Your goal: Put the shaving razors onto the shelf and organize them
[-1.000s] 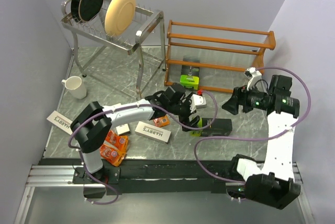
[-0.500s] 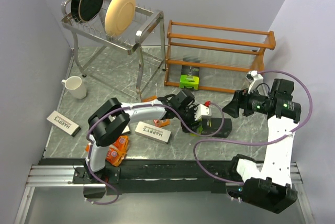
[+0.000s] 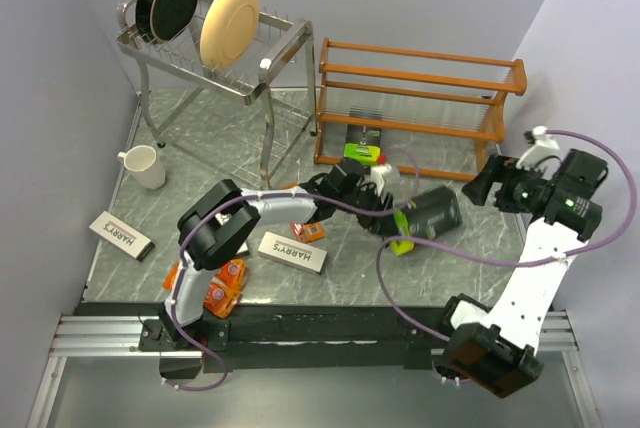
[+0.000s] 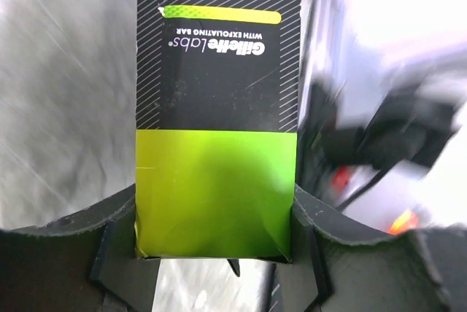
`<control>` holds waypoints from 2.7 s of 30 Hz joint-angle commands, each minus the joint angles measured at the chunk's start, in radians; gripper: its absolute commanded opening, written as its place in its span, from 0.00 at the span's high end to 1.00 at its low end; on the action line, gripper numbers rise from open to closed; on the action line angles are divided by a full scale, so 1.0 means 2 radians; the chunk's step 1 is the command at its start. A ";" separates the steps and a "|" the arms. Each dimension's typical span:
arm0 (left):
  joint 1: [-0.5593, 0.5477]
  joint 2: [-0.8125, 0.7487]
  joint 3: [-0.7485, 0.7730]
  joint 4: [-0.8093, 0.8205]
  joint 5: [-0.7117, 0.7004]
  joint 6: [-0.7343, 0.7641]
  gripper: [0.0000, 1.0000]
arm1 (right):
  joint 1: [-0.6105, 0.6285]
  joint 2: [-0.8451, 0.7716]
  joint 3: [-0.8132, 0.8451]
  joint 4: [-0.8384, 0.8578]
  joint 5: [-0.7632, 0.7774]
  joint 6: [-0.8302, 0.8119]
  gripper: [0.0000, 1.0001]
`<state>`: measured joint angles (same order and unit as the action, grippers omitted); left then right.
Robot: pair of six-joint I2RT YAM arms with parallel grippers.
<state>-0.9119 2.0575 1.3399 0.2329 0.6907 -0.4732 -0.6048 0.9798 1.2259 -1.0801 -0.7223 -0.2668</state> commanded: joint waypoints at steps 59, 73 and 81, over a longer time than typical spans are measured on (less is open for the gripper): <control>-0.016 0.113 0.142 0.161 -0.216 -0.574 0.99 | -0.007 0.160 -0.425 0.722 -0.212 0.670 0.01; -0.030 0.118 0.148 0.139 -0.232 -0.573 0.98 | 0.035 0.239 -0.402 0.754 -0.186 0.676 0.11; -0.030 0.110 0.135 0.142 -0.224 -0.556 0.67 | 0.036 0.239 -0.404 0.801 -0.186 0.692 0.41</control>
<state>-0.9623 2.3215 1.5936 0.4469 0.2165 -1.6390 -0.5377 1.4670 0.3943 0.4442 -1.1046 1.1324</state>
